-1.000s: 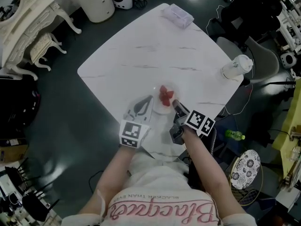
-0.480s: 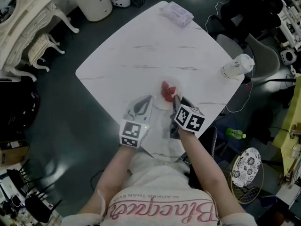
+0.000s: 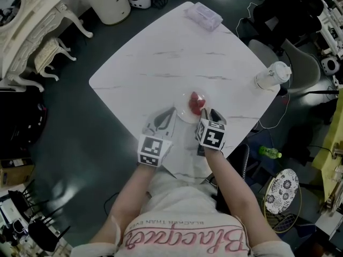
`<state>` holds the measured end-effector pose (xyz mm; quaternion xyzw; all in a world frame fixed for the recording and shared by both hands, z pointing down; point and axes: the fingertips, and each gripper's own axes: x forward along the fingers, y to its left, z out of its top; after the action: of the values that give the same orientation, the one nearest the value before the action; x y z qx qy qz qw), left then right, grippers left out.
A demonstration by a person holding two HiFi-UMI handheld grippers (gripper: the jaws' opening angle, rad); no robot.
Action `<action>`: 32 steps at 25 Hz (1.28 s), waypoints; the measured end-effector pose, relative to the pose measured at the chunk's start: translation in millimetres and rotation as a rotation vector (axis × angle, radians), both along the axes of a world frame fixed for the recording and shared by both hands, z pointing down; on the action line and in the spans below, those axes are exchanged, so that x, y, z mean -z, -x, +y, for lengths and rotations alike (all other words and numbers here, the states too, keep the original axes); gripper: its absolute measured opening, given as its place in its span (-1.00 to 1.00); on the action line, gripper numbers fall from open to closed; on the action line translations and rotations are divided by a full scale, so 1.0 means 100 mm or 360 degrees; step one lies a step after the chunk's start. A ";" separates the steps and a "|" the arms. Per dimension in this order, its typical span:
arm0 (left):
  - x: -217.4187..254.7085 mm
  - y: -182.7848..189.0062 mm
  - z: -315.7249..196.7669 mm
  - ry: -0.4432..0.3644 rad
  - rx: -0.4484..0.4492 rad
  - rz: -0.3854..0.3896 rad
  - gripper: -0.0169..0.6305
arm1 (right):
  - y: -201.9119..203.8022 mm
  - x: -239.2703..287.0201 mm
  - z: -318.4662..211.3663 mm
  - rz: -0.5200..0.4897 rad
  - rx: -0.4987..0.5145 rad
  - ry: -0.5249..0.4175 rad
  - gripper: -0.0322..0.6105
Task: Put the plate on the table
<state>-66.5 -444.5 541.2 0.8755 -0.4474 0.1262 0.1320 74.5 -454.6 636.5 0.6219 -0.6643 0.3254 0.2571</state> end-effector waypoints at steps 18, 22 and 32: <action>0.54 -0.17 0.37 -0.0125 0.0024 0.0157 -0.93 | 0.20 1.41 0.36 -0.0074 0.0422 -0.0680 -0.81; 0.82 -0.27 0.51 -0.0197 -0.0029 0.0164 -0.64 | 0.25 1.76 0.58 -0.0140 0.0527 -0.0799 -0.85; 1.33 -0.37 0.74 -0.0417 -0.0075 0.0142 -0.93 | 0.32 2.35 0.95 -0.0156 0.0598 -0.1003 -0.86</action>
<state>-29.7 -370.4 408.7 0.9002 -0.4331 0.0307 0.0332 42.1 -360.0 401.3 0.5214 -0.8460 0.0815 0.0760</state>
